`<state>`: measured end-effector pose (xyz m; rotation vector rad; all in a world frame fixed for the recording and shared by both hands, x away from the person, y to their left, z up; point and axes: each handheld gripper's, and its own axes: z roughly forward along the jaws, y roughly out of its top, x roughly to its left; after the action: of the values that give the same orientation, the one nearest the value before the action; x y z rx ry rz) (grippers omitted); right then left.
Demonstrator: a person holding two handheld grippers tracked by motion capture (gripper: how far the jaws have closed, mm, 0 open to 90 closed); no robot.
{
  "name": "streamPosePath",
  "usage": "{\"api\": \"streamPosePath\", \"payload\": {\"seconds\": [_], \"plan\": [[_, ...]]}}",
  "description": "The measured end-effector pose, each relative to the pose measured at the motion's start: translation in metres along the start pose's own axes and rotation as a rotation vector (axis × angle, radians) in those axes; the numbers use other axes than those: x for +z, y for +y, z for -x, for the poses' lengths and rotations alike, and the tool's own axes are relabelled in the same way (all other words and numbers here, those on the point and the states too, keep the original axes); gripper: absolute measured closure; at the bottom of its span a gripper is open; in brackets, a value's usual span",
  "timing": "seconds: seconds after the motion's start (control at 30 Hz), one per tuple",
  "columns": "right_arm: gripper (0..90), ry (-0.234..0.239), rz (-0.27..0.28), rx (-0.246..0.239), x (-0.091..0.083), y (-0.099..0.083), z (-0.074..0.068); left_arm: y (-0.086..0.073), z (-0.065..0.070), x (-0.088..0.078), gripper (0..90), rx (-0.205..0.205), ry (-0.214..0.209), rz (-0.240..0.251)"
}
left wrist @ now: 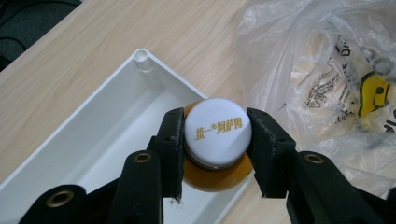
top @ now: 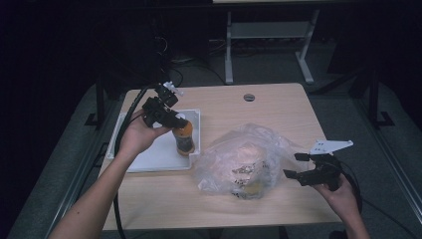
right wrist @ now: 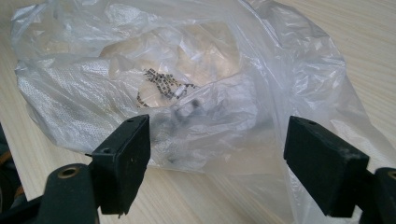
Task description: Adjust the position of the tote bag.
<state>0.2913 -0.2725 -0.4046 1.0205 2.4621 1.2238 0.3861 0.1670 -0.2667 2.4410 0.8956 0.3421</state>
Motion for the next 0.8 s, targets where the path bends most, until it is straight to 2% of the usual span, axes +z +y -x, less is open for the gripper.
{"api": "streamPosePath", "payload": {"seconds": [0.33, 0.37, 0.4, 0.8], "plan": [[22.4, -0.003, 0.002, -0.006, -0.001, 0.000, 0.000, -0.002, 0.001, 0.006, 59.4, 0.006, -0.004, -0.012], [22.4, -0.002, 0.003, -0.007, -0.001, 0.000, 0.000, -0.002, 0.002, 0.007, 59.4, -0.003, -0.007, -0.012], [22.4, -0.002, 0.003, -0.006, -0.001, 0.000, 0.000, -0.002, 0.001, 0.007, 59.4, 0.010, -0.005, -0.017], [22.4, -0.003, 0.004, -0.011, -0.001, 0.000, 0.000, -0.007, 0.001, 0.015, 59.4, 0.001, -0.016, -0.024]]}}
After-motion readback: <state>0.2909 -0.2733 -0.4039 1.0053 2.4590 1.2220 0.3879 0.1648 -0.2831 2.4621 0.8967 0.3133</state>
